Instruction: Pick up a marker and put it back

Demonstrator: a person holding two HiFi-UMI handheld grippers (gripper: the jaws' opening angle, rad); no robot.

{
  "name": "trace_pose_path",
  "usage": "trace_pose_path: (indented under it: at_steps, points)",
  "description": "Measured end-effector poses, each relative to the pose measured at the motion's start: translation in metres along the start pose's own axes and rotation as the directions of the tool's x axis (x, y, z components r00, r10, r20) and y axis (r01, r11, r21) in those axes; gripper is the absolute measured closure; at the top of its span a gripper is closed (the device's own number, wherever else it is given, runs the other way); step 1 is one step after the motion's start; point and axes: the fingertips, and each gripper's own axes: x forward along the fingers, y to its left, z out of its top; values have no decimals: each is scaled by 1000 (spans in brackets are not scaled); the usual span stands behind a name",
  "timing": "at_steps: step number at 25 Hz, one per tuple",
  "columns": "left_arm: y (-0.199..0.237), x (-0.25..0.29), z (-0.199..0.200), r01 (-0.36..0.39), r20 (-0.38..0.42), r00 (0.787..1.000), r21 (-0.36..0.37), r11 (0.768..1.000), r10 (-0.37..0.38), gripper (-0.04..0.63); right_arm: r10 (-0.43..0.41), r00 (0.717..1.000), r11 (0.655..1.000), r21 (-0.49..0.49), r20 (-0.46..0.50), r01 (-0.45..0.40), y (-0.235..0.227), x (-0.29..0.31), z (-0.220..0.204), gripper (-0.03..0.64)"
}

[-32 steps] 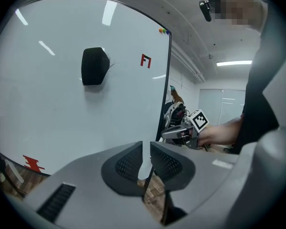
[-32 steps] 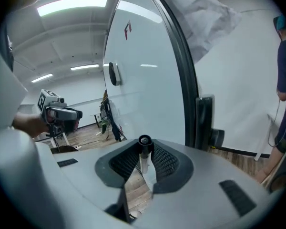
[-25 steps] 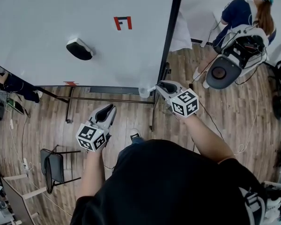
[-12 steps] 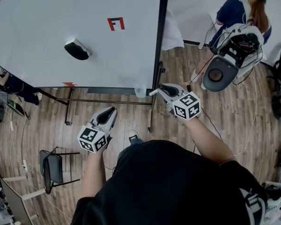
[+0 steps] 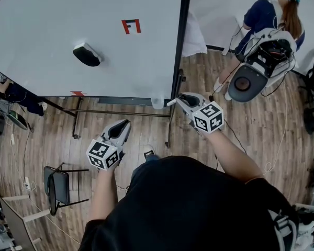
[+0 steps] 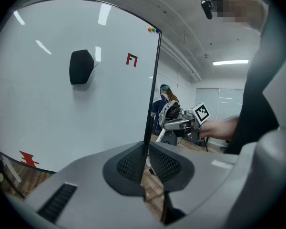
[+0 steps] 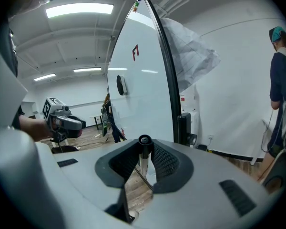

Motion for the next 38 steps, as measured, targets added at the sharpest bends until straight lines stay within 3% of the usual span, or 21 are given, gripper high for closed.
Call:
trace_pose_path:
  at_steps: [15,38]
  points:
    - [39,3,-14,1,-34,999,-29,1000,-2,552,2,999,1000,-6,-52,-3,-11,64,-16,546]
    - [94,16,-26,15,-89,996,-57,998,-20,552,-22,979,998,47,-202,32,-33,153,-94,546]
